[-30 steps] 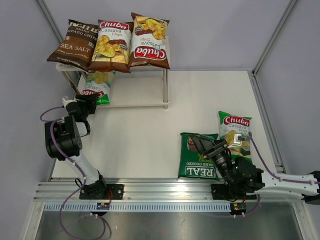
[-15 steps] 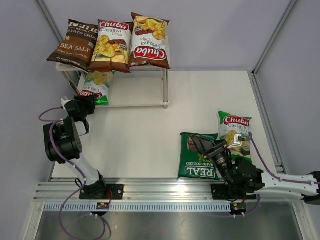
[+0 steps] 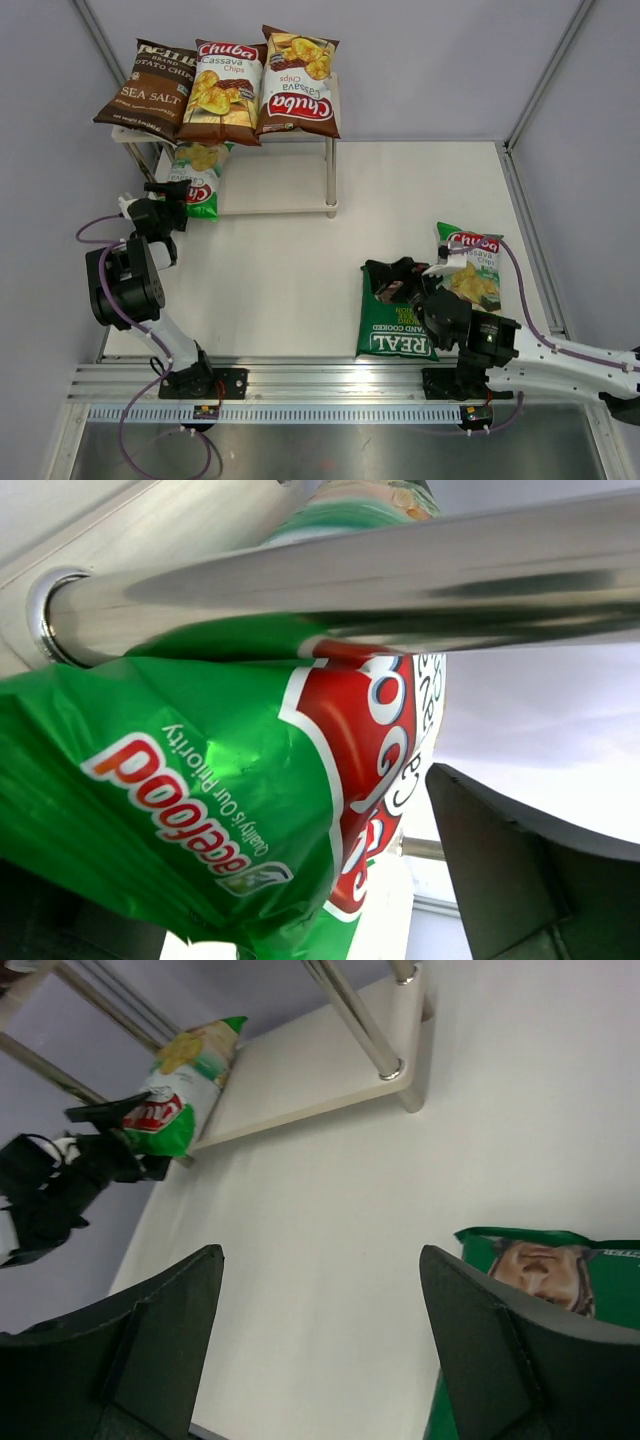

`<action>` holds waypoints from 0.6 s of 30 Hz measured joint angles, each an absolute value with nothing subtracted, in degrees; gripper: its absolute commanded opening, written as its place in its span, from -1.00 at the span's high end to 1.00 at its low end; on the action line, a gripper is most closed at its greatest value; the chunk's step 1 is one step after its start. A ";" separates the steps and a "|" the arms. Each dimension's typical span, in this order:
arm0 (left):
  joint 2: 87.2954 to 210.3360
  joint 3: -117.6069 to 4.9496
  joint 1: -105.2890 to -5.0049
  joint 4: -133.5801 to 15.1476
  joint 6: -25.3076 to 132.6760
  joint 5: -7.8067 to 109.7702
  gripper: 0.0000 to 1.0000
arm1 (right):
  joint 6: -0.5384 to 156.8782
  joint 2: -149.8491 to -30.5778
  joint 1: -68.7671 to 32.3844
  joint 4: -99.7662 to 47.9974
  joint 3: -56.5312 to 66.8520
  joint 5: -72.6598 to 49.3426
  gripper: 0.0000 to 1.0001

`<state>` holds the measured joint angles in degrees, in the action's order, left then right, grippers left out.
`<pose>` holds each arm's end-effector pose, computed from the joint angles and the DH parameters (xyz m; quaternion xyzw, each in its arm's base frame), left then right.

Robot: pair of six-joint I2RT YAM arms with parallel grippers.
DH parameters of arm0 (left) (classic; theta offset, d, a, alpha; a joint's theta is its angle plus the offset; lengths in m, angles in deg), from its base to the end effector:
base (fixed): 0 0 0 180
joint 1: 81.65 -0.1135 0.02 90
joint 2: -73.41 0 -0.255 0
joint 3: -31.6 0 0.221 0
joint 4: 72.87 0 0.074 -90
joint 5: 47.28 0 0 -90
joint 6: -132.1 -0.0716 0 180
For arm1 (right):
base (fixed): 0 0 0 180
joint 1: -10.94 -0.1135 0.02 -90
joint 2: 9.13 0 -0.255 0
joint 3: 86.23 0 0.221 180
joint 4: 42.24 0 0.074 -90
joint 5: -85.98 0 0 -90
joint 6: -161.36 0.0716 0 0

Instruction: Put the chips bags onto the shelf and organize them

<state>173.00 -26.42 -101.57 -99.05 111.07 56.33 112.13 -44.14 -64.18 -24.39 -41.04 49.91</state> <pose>0.3501 0.1089 0.1802 -0.5018 0.6142 -0.3355 0.5084 0.0929 0.1241 0.2834 0.0870 0.7292 0.3161 0.6007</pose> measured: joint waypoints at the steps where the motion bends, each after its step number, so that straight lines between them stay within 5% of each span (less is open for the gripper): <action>1: 172.67 -26.40 -101.57 -98.48 111.01 56.13 -0.98 | 111.76 -45.58 -61.62 -22.51 -39.58 47.79 -0.78; 18: 148.63 -21.02 -101.59 -80.93 106.59 50.99 -0.98 | 103.98 -71.98 -30.58 -10.78 -26.57 11.25 -0.99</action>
